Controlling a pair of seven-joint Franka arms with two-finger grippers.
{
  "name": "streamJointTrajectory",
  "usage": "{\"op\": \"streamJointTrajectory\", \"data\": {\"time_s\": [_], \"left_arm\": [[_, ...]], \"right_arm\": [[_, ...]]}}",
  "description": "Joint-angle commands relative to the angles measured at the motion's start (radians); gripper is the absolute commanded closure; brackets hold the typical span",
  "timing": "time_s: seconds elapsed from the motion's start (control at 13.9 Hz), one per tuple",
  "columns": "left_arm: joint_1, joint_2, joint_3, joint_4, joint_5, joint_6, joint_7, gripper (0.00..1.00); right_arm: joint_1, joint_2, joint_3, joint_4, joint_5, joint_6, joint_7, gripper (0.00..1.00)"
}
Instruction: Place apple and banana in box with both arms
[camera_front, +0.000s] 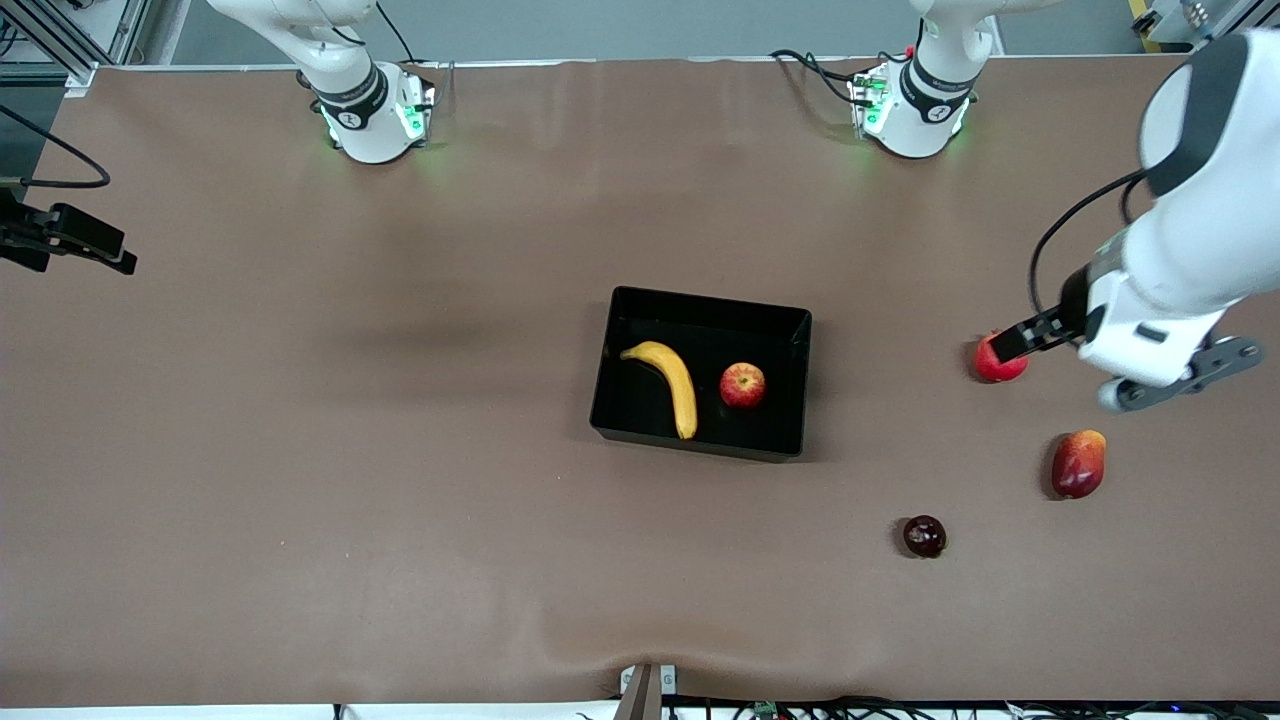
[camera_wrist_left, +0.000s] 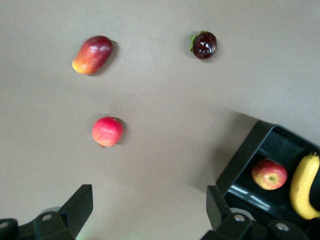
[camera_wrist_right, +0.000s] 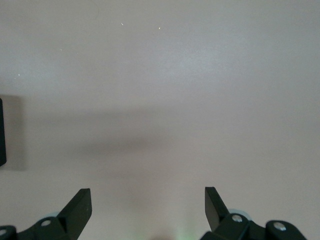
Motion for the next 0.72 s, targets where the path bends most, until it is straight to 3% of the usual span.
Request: {"op": "streamJointTrajectory", "data": {"time_s": [0.0,0.22,0.43,0.65], "left_arm": [[0.031,-0.08,0.0,-0.066,0.001,-0.001,0.134,0.0],[-0.009,-0.152,0.077,-0.133,-0.002,0.0,0.231,0.0],[-0.087,-0.201,0.227,-0.164,-0.053,-0.001,0.347,0.0],[-0.127,-0.238,0.281,-0.19,-0.09,0.0,0.367,0.0]], "right_arm": [[-0.015,0.003,0.013,0.014,-0.009,-0.012,0.008,0.0],[-0.015,0.002,0.013,0.014,-0.009,-0.012,0.01,0.0],[-0.015,0.002,0.013,0.014,-0.01,-0.009,0.01,0.0],[-0.015,0.002,0.013,0.014,-0.01,-0.01,0.007,0.0]]}}
